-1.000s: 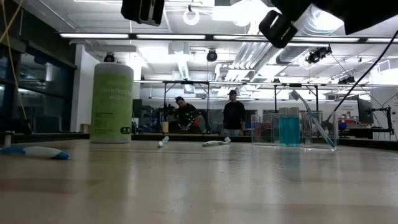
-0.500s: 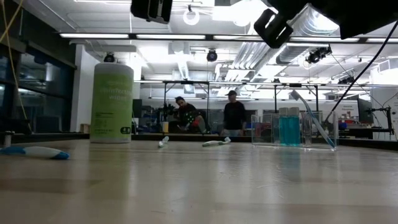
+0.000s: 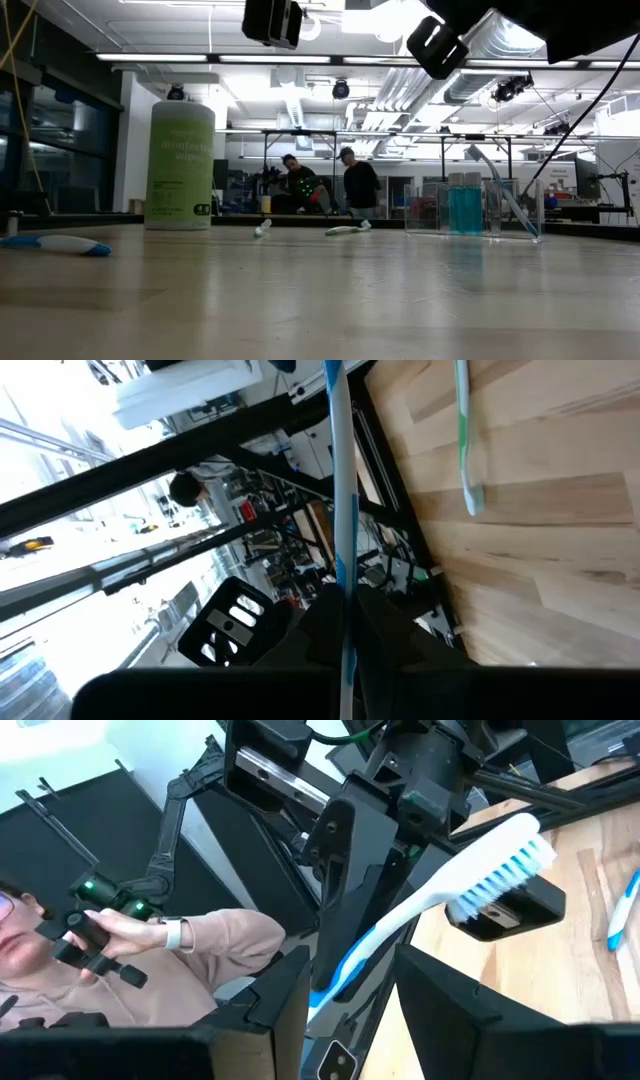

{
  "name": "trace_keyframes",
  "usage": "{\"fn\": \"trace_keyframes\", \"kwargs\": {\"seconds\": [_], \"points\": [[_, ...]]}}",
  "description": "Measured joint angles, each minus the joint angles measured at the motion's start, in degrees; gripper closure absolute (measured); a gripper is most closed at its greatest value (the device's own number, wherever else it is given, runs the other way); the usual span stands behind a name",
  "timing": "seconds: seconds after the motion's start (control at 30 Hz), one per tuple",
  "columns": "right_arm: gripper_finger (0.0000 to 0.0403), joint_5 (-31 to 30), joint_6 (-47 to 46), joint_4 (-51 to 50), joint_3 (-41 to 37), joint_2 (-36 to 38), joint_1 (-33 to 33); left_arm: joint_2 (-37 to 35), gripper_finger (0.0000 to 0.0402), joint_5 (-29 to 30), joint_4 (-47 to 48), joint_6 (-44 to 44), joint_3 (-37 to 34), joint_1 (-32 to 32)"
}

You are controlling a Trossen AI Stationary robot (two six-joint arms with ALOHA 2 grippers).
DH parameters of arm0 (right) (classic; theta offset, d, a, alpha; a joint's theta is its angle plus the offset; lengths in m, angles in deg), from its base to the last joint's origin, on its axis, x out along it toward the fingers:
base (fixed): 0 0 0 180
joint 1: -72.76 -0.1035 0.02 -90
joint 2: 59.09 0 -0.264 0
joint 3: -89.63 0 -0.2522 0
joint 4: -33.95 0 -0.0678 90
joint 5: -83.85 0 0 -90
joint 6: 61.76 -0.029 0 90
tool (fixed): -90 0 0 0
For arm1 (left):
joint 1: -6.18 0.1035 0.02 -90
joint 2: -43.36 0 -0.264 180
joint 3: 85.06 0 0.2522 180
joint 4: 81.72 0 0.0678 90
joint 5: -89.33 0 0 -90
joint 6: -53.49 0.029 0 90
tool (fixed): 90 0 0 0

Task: Pick & Place toothbrushing station
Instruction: Put the right blue toothbrush into the right of the transparent organizer

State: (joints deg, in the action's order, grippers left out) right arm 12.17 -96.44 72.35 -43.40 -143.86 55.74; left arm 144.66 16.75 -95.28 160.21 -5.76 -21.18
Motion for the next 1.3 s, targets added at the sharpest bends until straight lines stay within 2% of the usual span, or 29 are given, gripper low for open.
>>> {"fn": "trace_keyframes", "kwargs": {"seconds": [0.9,1.3], "points": [[0.0264,1.3,-1.4,2.0,-0.1,0.0,2.2,0.0,0.0399,-4.3,-0.1,-2.0,0.0,3.4],[0.0344,1.1,-1.3,2.1,-0.1,0.0,2.2,0.0,0.0399,-4.6,-0.1,-2.0,0.0,3.7]]}}
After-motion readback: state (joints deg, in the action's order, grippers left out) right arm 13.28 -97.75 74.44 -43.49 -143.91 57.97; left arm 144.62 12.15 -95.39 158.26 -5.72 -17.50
